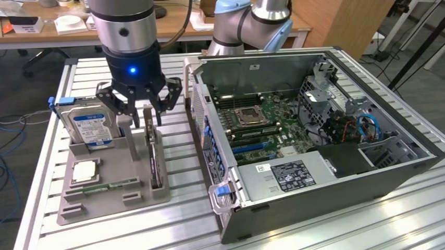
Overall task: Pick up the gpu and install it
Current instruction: 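Pick up the gpu and move the gpu toward the slot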
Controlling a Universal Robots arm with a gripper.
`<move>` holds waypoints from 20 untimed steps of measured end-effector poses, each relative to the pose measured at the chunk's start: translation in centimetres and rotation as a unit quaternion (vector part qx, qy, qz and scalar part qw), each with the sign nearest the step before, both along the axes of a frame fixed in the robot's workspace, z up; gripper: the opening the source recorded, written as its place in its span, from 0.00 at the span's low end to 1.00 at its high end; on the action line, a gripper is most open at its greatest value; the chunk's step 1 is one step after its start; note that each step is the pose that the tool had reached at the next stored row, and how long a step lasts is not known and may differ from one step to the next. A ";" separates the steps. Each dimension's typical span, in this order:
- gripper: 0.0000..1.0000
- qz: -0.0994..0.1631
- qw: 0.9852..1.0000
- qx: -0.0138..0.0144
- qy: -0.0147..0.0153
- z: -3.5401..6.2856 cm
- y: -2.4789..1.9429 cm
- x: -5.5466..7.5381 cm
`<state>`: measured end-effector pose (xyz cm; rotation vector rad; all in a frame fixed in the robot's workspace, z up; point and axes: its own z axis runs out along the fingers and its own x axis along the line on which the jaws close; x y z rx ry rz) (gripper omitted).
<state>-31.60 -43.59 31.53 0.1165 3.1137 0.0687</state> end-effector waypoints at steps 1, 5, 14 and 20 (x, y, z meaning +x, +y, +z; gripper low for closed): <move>0.47 0.000 1.000 0.000 0.000 -0.04 0.00 0.0; 0.47 0.000 1.000 0.000 0.000 -0.16 -0.06 0.0; 0.47 0.000 1.000 0.000 0.000 -0.31 -0.90 0.0; 0.47 0.000 1.000 0.000 0.000 -0.42 -1.39 0.0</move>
